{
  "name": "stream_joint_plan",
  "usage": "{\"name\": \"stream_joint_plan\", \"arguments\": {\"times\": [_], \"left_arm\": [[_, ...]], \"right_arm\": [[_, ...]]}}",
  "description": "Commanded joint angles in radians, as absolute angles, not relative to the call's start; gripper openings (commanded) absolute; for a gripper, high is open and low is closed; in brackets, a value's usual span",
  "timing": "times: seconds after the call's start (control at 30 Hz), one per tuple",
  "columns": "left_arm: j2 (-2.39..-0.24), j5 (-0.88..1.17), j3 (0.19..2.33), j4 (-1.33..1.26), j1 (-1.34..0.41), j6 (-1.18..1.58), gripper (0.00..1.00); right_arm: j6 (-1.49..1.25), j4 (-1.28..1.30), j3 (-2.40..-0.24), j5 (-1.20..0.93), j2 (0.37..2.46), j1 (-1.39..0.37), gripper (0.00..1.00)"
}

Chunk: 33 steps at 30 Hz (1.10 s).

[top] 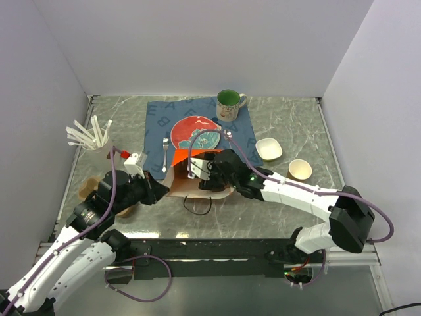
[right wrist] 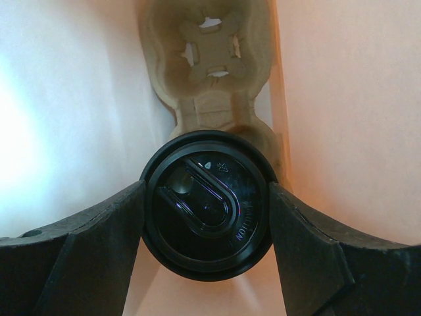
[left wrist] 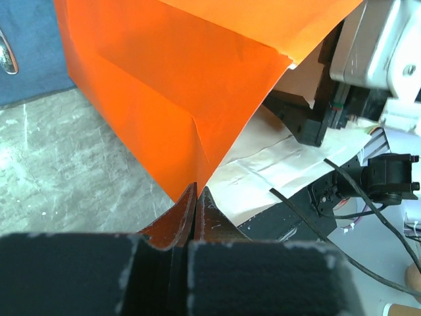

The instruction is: Pack the takeout coffee

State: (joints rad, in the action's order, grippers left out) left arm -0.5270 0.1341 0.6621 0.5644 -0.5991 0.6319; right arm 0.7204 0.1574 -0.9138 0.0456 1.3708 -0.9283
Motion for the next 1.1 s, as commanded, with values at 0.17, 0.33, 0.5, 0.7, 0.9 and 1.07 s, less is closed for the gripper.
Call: {"name": "stream_joint_plan", "arguments": {"times": [0.17, 0.33, 0.5, 0.7, 0.9, 1.07], "left_arm": [[-0.512, 0.147, 0.658, 0.532, -0.612, 0.634, 0.01], [-0.52, 0.149, 0.658, 0.534, -0.617, 0.634, 0.01], [-0.526, 0.149, 0.66, 0.537, -0.618, 0.637, 0.01], [-0.535, 0.149, 0.66, 0.537, -0.618, 0.637, 0.01], [-0.569, 0.169, 0.664, 0.543, -0.62, 0.632, 0.01], [-0.581, 0.196, 0.672, 0.56, -0.62, 0.644, 0.01]], "right_arm": [[0.627, 0.11, -0.925, 0.066, 1.416, -0.894, 0.34], [0.618, 0.104, -0.925, 0.063, 1.434, -0.885, 0.37], [0.612, 0.103, -0.923, 0.071, 1.445, -0.882, 0.5], [0.609, 0.11, -0.92, 0.068, 1.42, -0.879, 0.62], [0.612, 0.159, -0.937, 0.045, 1.397, -0.879, 0.71], [0.624, 0.221, -0.953, 0.038, 1.368, -0.879, 0.74]]}}
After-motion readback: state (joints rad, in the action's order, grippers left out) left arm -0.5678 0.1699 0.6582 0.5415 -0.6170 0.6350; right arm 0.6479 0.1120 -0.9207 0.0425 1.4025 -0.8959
